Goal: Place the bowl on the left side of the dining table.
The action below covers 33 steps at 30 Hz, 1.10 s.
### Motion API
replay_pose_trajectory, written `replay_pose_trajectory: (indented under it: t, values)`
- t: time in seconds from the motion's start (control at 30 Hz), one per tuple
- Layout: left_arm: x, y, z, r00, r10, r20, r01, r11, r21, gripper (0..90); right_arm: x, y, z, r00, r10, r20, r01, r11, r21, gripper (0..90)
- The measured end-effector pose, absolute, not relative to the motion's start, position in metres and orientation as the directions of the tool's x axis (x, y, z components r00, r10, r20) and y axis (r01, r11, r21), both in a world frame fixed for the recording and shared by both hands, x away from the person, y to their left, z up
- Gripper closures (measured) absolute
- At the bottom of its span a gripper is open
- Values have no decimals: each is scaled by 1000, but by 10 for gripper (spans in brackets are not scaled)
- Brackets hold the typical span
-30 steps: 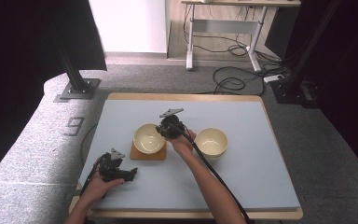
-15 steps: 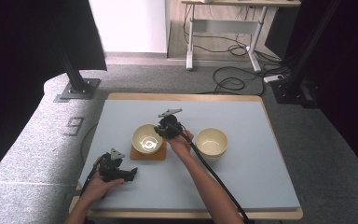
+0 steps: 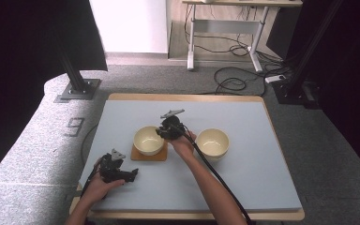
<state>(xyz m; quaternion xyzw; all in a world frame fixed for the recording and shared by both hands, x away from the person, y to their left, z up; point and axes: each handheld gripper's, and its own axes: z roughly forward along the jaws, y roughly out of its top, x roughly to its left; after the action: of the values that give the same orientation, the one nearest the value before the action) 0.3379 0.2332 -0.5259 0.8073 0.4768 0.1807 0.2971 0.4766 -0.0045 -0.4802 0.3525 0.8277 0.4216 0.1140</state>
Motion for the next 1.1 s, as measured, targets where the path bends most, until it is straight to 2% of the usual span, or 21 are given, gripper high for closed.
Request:
replay_pose_trajectory:
  t: [0.37,0.47,0.67,0.8,1.1]
  values:
    - [338,233,-526,480,877,8,663,-369,652,20,474,-6,-479,-728,679,98,486,410,772,743]
    - [338,233,-526,480,877,9,663,-369,652,20,473,-6,-479,-727,683,78,476,418,773,693]
    - [338,233,-526,479,878,9,662,-369,652,20,470,-5,-476,-720,692,47,460,426,779,518]
    - [338,233,-526,479,878,8,663,-368,652,20,466,-4,-475,-716,697,21,437,425,793,441]
    - [338,233,-526,480,877,7,664,-368,651,20,460,0,-472,-710,704,14,429,416,802,372]
